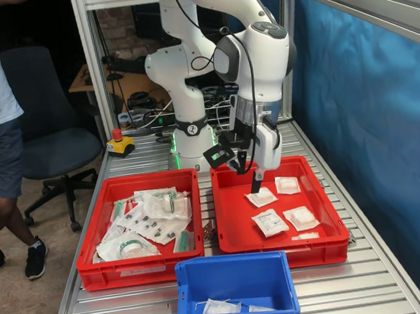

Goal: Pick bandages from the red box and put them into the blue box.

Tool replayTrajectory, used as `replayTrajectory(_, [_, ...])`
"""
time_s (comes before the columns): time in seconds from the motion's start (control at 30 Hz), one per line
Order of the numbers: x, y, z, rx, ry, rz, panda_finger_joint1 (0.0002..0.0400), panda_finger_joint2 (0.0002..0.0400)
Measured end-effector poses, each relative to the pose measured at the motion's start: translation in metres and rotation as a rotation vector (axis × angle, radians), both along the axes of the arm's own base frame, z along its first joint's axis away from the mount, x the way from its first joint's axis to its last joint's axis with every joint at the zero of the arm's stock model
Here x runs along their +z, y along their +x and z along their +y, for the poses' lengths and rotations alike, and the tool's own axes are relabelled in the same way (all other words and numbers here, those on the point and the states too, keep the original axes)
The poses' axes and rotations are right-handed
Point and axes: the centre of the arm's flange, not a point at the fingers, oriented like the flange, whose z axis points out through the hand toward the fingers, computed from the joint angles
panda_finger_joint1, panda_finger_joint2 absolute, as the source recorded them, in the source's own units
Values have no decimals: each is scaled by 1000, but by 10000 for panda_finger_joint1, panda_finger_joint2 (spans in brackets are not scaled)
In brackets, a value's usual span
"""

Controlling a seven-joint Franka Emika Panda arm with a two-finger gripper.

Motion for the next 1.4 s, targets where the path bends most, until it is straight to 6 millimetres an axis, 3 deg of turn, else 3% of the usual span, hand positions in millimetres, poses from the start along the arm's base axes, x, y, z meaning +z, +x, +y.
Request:
replayTrajectory(0.53, [-42, -7, 24, 42, -20, 69, 400, 400])
replayTrajectory(1.4, [-97, -34, 12, 59, 11, 57, 400, 400])
